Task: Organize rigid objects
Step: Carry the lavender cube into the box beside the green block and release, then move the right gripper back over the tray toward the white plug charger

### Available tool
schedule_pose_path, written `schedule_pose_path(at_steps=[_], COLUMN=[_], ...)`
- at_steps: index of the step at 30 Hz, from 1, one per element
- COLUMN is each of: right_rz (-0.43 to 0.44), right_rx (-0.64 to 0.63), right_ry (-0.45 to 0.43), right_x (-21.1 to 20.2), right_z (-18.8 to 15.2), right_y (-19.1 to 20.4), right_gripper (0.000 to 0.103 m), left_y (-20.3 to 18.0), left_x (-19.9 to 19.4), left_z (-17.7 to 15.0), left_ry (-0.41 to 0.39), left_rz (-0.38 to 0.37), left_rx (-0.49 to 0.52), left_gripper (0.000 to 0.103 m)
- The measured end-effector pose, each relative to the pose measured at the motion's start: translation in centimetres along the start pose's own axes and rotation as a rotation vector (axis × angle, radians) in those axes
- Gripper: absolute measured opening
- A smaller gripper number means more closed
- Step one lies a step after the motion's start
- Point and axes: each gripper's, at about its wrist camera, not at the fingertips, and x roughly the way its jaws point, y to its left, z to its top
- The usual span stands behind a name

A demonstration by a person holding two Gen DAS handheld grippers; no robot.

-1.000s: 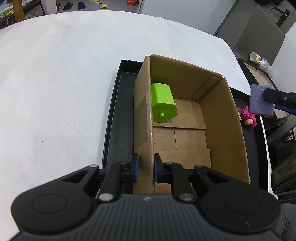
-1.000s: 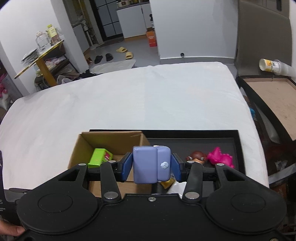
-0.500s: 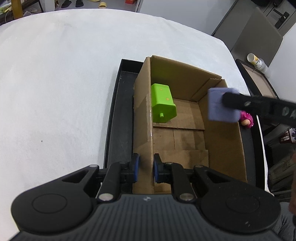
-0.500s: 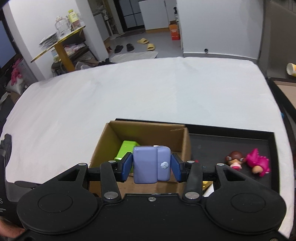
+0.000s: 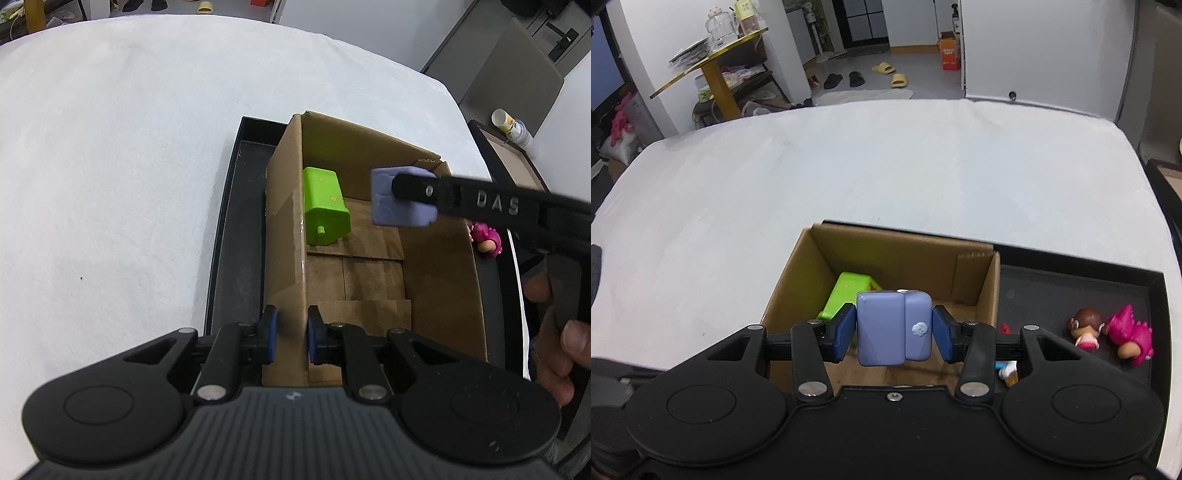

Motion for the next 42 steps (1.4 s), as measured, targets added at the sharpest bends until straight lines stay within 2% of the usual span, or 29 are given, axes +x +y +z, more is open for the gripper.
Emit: schedule_pose_path(at_steps=[5, 11, 13, 20, 22, 30, 42], right_rz=[0.003, 0.007, 0.009, 0.005, 0.0, -0.021, -0.049], right_rx=[-0.003, 0.019, 0.021, 0.018, 0.014, 0.023, 0.041], right_ry=[-0.032, -0.017, -0.013, 0.0, 0.005, -0.004, -0.013], right_x=[-0.5, -1.6, -2.2, -3.7, -3.9, -5.4, -6.4], right_z=[0.2, -0.5, -0.9, -1.3, -1.3, -1.8, -3.3], right_y=[-0.1, -1.1, -1.4, -1.9, -2.1, -3.8, -7.0], right_gripper=[0.05, 0.052, 0.059, 0.069, 0.075, 0.079, 0.079], left_y=[0.0, -0.4, -0.6, -0.8, -0.9, -1.0, -1.0], left_x=[-0.1, -0.3, -0.3, -0.2, 0.0, 0.2, 0.3], left_z=[0.1, 0.2, 0.2, -0.2, -0.3, -0.4, -0.3], left_ry=[-0.004, -0.017, -0.019, -0.029, -0.028, -0.036, -0.036], left_rz=[-0.003, 0.0, 0.006, 0.024, 0.035, 0.043, 0.043], left_rx=[-0.003, 0.002, 0.006, 0.03, 0.038, 0.044, 0.044], left_gripper=[0.015, 0.015, 0.015, 0.015, 0.015, 0.015, 0.015])
